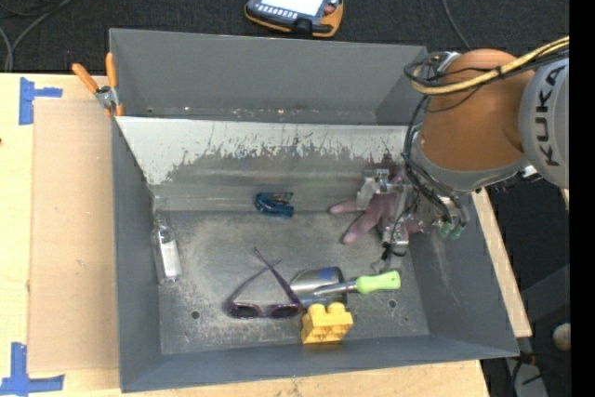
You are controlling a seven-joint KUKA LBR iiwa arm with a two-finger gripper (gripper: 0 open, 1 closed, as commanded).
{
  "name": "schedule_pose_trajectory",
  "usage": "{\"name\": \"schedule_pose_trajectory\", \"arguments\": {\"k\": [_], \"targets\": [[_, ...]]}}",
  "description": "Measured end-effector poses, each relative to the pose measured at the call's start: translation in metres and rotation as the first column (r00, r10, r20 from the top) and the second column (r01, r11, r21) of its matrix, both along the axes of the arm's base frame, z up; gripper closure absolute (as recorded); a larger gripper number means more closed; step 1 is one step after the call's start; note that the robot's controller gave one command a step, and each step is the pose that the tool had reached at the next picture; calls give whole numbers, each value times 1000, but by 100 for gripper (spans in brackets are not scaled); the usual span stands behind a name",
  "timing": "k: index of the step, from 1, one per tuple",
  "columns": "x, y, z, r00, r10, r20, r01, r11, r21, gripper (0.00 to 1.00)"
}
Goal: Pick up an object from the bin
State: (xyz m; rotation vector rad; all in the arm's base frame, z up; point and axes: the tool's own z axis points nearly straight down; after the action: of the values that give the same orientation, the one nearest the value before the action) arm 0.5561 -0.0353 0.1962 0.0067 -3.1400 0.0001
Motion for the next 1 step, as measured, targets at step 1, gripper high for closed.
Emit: {"name": "schedule_pose_trajectory", "arguments": {"k": [1], "targets": [[24,-31,-67,999,35,-7,-35,999,0,0]]}}
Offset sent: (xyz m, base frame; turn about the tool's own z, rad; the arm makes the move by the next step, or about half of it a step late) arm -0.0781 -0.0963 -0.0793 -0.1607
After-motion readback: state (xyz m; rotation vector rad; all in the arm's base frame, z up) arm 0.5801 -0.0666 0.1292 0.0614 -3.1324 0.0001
